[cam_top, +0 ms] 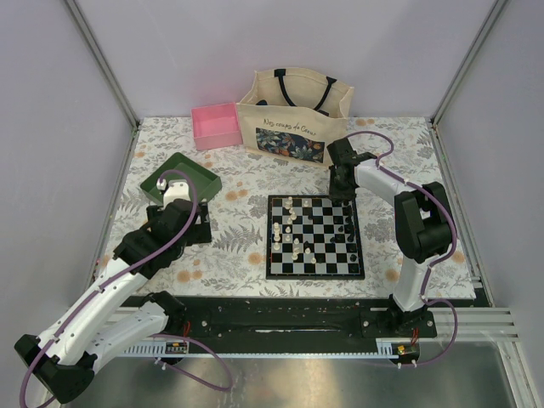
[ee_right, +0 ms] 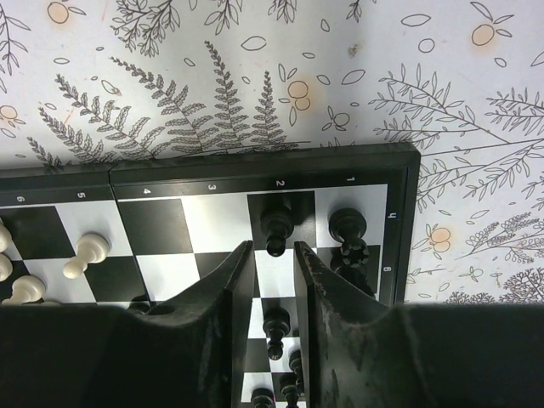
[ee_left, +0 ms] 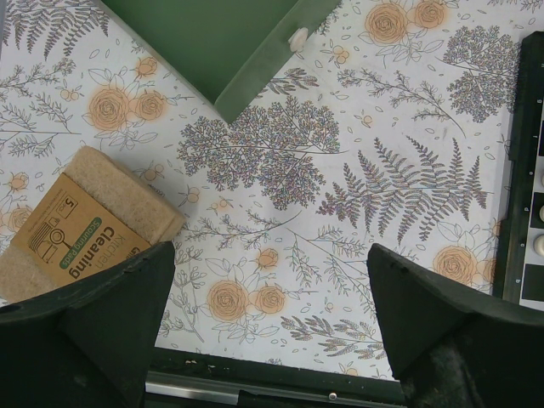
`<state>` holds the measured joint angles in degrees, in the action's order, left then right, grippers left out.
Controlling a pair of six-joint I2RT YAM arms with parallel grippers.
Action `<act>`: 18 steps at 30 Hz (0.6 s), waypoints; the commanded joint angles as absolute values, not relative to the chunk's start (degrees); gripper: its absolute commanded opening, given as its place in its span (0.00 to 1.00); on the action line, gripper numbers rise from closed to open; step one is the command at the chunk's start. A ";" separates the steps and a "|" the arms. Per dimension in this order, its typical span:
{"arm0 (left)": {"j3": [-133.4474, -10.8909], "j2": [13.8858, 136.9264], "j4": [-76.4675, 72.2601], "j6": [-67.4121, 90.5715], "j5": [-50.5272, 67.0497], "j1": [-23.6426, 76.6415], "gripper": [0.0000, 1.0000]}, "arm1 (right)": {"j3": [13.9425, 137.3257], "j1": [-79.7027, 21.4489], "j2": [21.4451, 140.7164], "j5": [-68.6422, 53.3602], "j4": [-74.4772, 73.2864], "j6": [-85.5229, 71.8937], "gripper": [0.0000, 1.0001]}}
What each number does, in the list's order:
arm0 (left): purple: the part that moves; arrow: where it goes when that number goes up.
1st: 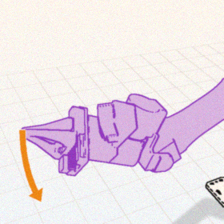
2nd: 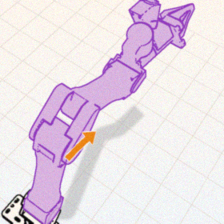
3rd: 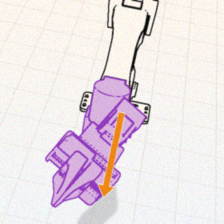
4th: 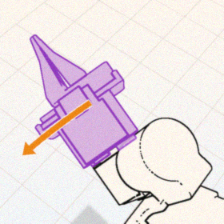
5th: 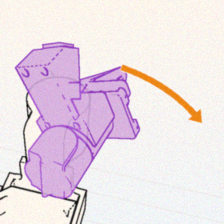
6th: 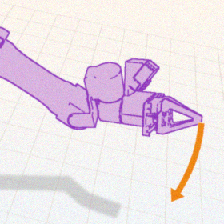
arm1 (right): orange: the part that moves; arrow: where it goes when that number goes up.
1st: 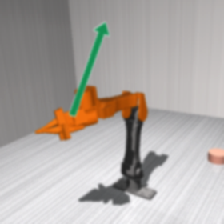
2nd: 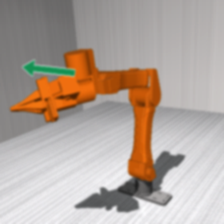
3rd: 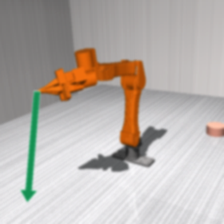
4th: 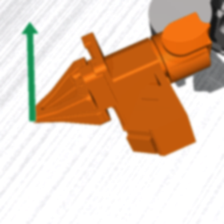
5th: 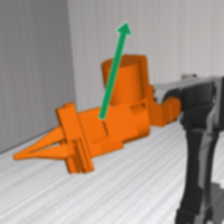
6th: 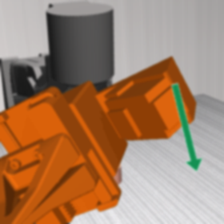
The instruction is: Set up the chess pieces on the board
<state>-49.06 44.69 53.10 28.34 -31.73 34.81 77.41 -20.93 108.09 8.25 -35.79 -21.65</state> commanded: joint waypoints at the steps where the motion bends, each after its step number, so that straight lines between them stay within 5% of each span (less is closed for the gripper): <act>1: -50.45 44.03 51.59 27.77 -31.47 34.54 0.99 | 77.96 -20.65 105.12 6.42 -35.33 -21.18 0.36; 18: -50.45 43.94 51.59 27.77 -31.46 34.54 0.99 | 76.11 -27.59 99.40 6.95 -33.40 -19.60 0.47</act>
